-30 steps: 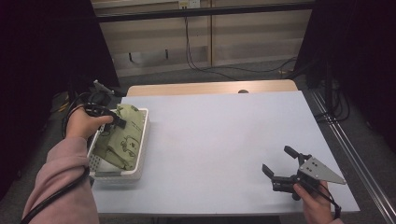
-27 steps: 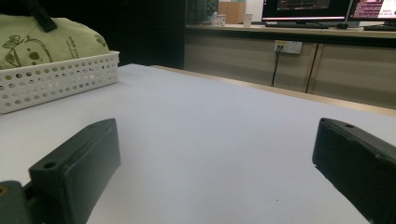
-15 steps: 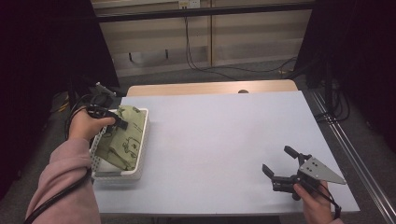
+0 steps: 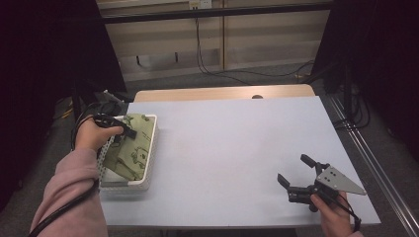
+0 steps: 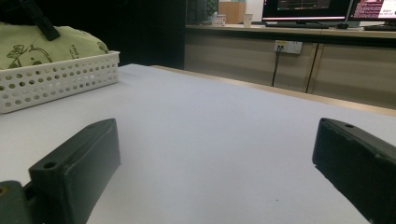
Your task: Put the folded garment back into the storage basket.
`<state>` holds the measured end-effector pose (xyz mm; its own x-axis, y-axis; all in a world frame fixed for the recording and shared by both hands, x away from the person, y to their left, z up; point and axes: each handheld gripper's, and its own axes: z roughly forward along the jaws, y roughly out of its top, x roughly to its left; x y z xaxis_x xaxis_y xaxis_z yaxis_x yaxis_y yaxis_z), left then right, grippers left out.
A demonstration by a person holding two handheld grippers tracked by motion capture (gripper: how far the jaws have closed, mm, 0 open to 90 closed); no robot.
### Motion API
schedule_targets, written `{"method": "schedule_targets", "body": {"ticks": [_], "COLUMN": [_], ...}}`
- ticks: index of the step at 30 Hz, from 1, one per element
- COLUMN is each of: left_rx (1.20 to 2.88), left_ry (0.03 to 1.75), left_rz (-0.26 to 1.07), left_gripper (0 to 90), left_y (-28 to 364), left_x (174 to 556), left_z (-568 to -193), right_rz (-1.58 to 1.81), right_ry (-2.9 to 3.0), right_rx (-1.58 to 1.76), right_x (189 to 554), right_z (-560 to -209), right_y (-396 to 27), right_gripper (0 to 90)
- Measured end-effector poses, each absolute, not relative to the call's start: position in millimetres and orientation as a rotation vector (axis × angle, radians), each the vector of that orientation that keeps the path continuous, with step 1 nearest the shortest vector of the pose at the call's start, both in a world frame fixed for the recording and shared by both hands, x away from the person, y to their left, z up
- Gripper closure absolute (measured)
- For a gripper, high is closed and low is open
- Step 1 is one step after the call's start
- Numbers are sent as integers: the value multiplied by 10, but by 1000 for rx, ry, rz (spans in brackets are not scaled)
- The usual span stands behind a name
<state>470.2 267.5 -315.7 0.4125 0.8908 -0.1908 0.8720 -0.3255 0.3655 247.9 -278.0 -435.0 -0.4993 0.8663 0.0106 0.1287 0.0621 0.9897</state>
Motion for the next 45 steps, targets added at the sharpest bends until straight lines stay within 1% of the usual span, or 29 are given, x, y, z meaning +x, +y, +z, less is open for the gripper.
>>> {"method": "schedule_targets", "body": {"ticks": [5,11,13,20,24,27,30,36,37,38,40,41,45], "left_rx": [2248,2268,2286,2267,2252,2271,2258,2251,2295,2247,2280,2257,2266], "left_ry": [1518,1509,1498,1513,1523,1508,1518,1516,1492,1522,1494,1516,1512], "left_rz": [41,74,57,81,59,48,67,56,45,52,67,61,73], "left_gripper": [739,739,739,738,737,737,736,734,734,733,731,731,729], "left_y": [2659,2658,2665,2652,2642,2654,2649,2659,2681,2664,2686,2676,2685], "left_x": [4700,4703,4706,4699,4695,4700,4696,4692,4698,4690,4699,4691,4687], "left_z": [-3202,-3233,-3235,-3278,-3311,-3323,-3351,-3375,-3369,-3387,-3397,-3412,-3437], "right_rz": [1492,1492,1492,1492,1492,1493,1492,1492,1487,1488,1488,1487,1493], "right_ry": [1712,1712,1712,1712,1712,1712,1712,1712,1713,1713,1712,1713,1712], "right_rx": [1002,1002,1004,1003,1002,1001,1003,1002,1004,1004,1005,1005,1000], "right_x": [2478,2478,2478,2478,2478,2478,2478,2478,2476,2476,2477,2477,2478], "right_z": [-4349,-4349,-4350,-4350,-4349,-4349,-4350,-4349,-4348,-4348,-4348,-4348,-4349], "right_y": [-2779,-2779,-2778,-2778,-2778,-2779,-2778,-2778,-2778,-2778,-2777,-2778,-2778], "right_gripper": [5,5,5,5,5,5,5,5,5,5,5,5,5]}}
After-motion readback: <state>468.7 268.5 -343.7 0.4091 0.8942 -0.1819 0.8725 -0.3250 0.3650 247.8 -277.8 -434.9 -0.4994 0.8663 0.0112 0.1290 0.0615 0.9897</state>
